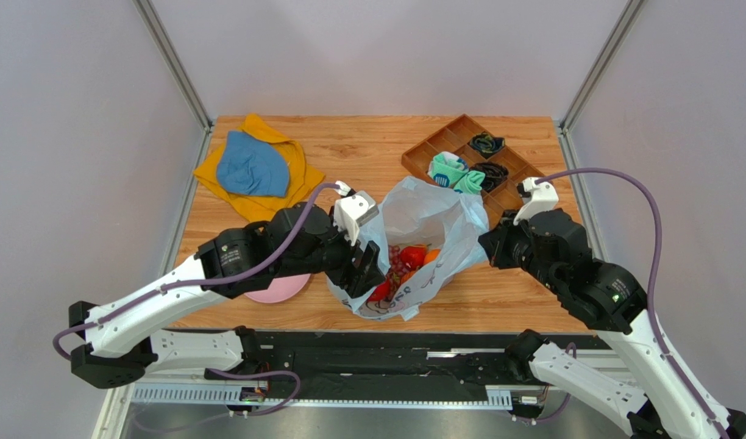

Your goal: Place the fruits into the plastic bag

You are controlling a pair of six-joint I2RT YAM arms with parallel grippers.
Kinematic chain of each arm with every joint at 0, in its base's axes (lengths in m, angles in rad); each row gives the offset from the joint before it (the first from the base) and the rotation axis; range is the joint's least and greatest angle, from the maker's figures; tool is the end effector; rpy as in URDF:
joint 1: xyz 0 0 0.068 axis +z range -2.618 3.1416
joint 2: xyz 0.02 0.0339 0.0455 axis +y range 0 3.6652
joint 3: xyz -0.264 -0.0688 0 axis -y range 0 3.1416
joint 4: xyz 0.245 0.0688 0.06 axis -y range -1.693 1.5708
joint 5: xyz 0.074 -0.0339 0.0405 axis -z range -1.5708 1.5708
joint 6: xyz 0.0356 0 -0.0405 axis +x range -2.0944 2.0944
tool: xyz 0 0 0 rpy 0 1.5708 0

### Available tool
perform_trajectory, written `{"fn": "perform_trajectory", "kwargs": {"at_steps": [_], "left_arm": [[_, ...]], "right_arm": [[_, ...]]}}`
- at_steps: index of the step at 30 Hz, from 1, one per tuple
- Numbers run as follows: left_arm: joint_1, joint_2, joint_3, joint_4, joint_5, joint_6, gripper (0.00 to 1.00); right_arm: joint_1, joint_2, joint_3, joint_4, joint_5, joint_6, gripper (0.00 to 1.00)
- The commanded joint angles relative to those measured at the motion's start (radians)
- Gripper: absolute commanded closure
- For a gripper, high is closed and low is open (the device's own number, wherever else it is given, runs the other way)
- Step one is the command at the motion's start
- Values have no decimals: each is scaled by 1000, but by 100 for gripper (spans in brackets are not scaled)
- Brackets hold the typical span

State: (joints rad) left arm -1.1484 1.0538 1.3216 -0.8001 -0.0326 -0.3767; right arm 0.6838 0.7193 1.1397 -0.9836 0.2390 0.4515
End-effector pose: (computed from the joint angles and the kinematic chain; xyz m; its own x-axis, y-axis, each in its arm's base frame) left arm 0.0848 -0.1859 0.4101 -0.5246 0.2703 -0.8073 0.7605 0.5751 -0.3016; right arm 0.0925 0.0645 0.3842 -0.5725 0.0803 -0.8160 -0.2321 0.9386 0.2552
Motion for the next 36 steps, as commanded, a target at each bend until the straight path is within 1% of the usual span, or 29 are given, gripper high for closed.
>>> {"fn": "perform_trajectory", "kwargs": {"at_steps": [1,5,12,13,15,16,17,18,19,20,21,22,23,24,25,26,27,29,30,32,33,36], "left_arm": [[-23,-17,5,18,77,-24,17],[-28,15,-18,30,86,-28,17],[-57,104,-48,33,82,-25,24],[-62,112,-51,36,77,-24,36],[-63,130,-53,32,37,-25,55],[-63,133,-52,29,22,-28,78],[-63,132,-44,24,-62,-30,91],[-63,129,-16,10,-107,-30,100],[-62,124,8,1,-151,-24,100],[-60,115,39,-7,-237,1,100],[-48,111,110,-16,-272,15,100],[-36,106,145,-11,-295,25,100],[-18,91,175,-2,-309,45,100],[21,80,218,34,-314,51,100],[39,69,228,59,-317,58,100],[61,43,229,84,-314,58,100],[109,29,223,128,-308,49,100],[165,-10,202,166,-262,6,100],[217,-23,167,200,-244,-14,100],[266,-50,130,225,-178,-59,100],[303,-57,93,246,-162,-68,100],[354,-57,24,280,-118,-64,100]], "right_arm": [[0,0,20,19,-4,12,100],[-1,-1,17,20,-7,16,100],[-1,0,9,23,-10,19,100],[0,0,9,23,-10,19,100],[-1,3,14,25,-10,19,100],[-1,11,17,28,-10,12,100],[0,17,28,31,-13,3,100],[-1,26,41,33,-13,-7,100],[0,60,96,30,-12,-34,100],[-1,81,135,25,-9,-51,100],[-1,110,176,19,-6,-71,100],[0,135,283,8,-3,-88,100],[0,197,334,0,-4,-118,100],[0,228,398,-12,-9,-131,100],[0,255,454,-33,-18,-145,100],[0,308,553,-41,-30,-163,100],[0,325,592,-46,-35,-169,100],[0,357,668,-47,-38,-185,100],[0,379,684,-47,-37,-195,100],[-1,391,698,-44,-29,-200,100],[-1,394,687,-38,-27,-203,100],[0,387,608,6,-11,-201,100]]}}
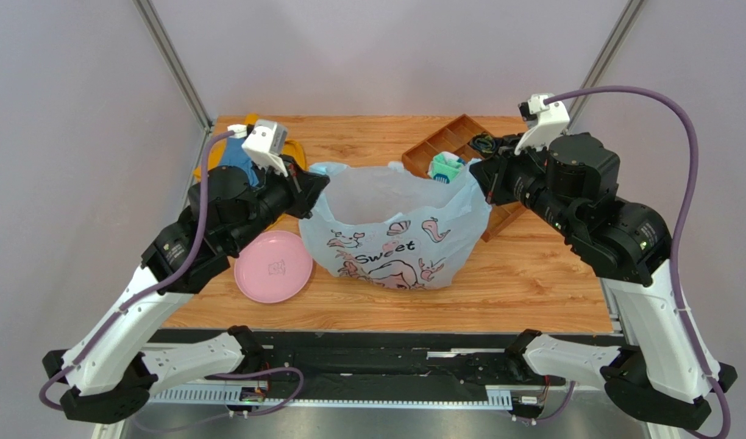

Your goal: Place the fruits into the plastic bag

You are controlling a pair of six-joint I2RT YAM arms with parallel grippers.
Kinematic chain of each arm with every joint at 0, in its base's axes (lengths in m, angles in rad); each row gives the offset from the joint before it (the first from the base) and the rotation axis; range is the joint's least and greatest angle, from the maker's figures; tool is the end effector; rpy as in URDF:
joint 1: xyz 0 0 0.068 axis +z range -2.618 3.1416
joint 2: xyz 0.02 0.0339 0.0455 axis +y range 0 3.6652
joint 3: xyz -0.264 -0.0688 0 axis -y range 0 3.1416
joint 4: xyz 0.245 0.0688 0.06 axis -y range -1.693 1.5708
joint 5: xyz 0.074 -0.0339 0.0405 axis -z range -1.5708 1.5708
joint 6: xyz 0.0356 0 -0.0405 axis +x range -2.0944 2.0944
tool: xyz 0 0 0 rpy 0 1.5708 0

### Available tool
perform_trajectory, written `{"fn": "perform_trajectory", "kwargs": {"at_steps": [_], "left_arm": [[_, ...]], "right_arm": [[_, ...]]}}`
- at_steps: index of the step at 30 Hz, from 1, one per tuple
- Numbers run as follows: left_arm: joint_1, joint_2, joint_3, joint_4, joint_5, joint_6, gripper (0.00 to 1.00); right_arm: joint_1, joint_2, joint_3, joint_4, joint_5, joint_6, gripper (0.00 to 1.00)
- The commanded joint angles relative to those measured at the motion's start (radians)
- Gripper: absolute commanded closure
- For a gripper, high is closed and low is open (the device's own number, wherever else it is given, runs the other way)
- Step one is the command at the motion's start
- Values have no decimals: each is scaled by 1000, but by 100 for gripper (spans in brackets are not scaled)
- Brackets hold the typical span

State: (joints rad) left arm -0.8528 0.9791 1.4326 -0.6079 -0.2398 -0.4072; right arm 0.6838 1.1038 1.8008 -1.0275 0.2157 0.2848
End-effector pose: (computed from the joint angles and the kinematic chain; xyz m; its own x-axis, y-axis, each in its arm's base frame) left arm 0.1208 -0.1255 0.4772 -0.3215 -0.2167 -0.9218 0.4899 0.7950 -0.3578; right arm 0.1237 0.0910 0.5172 -0.3707 0.0519 -0.9273 -0.3710 0.9071 0.1991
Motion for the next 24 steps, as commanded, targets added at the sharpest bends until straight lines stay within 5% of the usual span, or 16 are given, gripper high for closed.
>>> {"fn": "perform_trajectory", "kwargs": {"at_steps": [1,14,17,18,20,21,22,24], "left_arm": [[67,27,-104,94,96,-16,100],[139,56,-198,148,164,18,99],[139,59,-173,135,180,27,66],[139,56,-169,135,184,31,42],[139,37,-167,149,194,42,28],[139,24,-169,155,195,47,11],[139,3,-169,160,197,57,6],[139,-20,-166,169,195,71,5]], "right_arm": [[0,-1,-69,64,16,-33,100],[0,-38,-221,112,10,-16,98],[0,-45,-207,107,4,-15,85],[0,-48,-205,104,-1,-15,79],[0,-59,-198,106,-13,-15,57],[0,-62,-196,106,-18,-15,50],[0,-67,-193,106,-28,-13,37],[0,-78,-181,109,-38,-16,29]]}}
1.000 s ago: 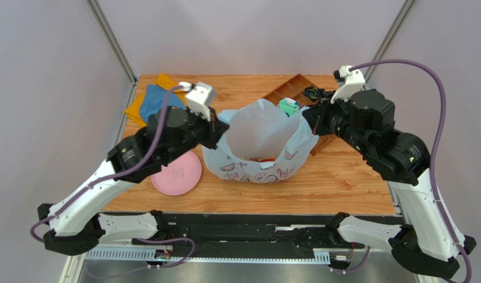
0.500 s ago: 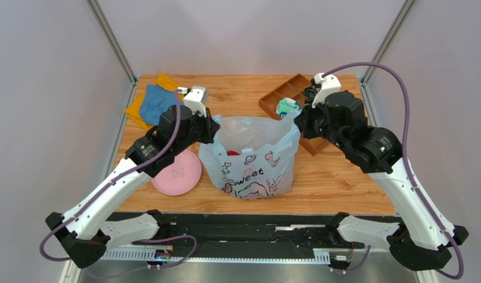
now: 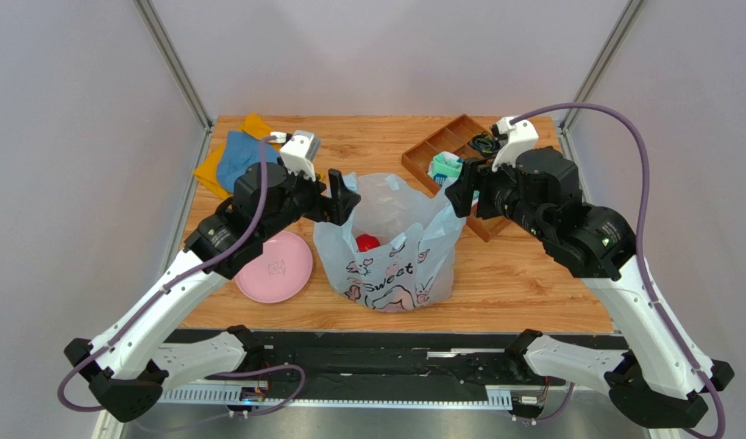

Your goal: Place the fruits into the plastic bag

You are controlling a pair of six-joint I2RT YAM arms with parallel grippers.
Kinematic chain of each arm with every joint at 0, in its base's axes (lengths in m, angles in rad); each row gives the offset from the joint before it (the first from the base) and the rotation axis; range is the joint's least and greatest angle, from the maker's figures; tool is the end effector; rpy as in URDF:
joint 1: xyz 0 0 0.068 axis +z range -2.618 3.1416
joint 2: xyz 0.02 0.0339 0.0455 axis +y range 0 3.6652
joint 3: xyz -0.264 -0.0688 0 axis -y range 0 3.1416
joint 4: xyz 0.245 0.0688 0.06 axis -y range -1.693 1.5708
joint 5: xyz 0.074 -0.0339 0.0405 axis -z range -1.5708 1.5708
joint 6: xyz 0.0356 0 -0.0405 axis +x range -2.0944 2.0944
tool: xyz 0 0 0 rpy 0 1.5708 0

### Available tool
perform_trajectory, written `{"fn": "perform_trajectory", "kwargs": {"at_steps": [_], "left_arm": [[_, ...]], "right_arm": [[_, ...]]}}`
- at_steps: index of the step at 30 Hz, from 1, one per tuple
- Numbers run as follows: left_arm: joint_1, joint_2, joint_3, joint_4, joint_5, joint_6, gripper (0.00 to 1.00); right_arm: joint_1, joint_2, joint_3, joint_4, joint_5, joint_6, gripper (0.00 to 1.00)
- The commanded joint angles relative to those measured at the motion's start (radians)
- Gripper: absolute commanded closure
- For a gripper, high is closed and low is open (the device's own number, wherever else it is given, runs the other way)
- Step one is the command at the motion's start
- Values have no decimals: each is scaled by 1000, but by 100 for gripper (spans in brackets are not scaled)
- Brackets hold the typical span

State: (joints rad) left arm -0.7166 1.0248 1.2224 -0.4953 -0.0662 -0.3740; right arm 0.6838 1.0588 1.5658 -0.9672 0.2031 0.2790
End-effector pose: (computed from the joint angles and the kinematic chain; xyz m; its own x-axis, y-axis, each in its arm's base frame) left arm 0.1645 -0.1401 0.4139 -0.4279 -0.1107 -0.8970 0.4849 0.8094 -0.3312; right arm 0.1388 0.1039 0.4667 -0.4628 -0.0292 -0.8860 -0.3653 0.9169 0.1606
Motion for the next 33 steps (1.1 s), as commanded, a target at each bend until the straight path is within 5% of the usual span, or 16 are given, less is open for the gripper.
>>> {"fn": "perform_trajectory", "kwargs": {"at_steps": [1,7,13,18,24,33], "left_arm": [[3,-81,48,55,8,49,5],[112,-28,132,-3,60,49,4],[308,52,184,31,187,9,3],[408,51,151,27,213,0,2],[506,-106,86,-46,172,50,2],[510,-356,-119,-88,112,124,1]], "right_arm": [[0,-34,60,48,-31,-17,22],[-33,15,129,41,-37,-37,12],[-315,92,175,70,-348,6,9],[-556,118,117,90,-456,14,8],[-703,-57,-50,96,-391,-7,7],[-705,-367,-413,171,-303,-8,6]]}}
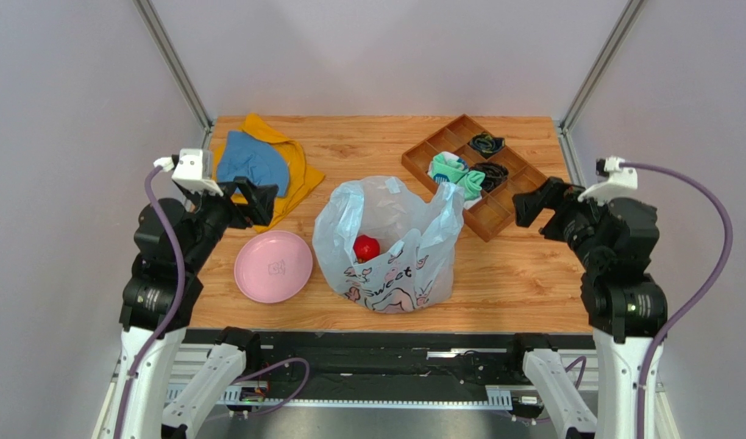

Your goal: Place the fruits into the plastic bag

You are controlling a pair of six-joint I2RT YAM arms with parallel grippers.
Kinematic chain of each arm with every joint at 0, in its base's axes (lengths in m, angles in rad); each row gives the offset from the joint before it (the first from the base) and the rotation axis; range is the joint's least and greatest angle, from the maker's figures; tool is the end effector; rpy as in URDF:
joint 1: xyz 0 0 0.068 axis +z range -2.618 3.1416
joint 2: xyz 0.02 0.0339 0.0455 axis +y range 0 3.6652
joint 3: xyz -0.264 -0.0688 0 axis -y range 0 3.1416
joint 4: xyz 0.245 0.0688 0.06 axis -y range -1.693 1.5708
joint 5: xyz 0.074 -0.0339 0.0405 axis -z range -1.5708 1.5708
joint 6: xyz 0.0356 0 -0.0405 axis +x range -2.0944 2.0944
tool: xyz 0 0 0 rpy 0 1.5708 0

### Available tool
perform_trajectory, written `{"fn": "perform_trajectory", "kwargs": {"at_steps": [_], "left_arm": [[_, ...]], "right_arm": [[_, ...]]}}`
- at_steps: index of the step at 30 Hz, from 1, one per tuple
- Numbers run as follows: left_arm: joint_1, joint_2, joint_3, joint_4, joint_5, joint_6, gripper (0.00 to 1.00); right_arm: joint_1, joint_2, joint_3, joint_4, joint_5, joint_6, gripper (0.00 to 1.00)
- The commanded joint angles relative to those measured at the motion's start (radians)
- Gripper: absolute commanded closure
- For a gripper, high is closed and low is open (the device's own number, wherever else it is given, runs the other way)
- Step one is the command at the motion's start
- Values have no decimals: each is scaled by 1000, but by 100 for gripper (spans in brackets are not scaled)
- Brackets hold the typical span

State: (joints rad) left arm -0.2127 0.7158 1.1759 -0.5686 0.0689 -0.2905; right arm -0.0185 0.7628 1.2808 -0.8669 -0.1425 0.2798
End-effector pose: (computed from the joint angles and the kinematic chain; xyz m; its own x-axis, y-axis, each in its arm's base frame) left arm 0.1193 -0.0283 0.4374 -0.1809 -0.2533 -0.9503 0.2356 0.9270 -0.2919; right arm 0.1150 0.0029 0.4320 -0.3603 0.2801 -0.8898 -0.0163 0.9518 0.3062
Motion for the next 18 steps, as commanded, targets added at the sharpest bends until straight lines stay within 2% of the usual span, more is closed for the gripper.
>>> {"fn": "perform_trajectory", "kwargs": {"at_steps": [1,8,18], "left_arm": [[6,-59,-99,-4,-17,37,1],[6,-133,-145,15,-52,43,1],[6,-148,-186,33,-103,70,1]], "right_arm": [[-3,-106,-145,77,49,-11,6],[-3,-166,-193,75,67,-30,6],[-3,-181,-212,74,67,-30,6]]}}
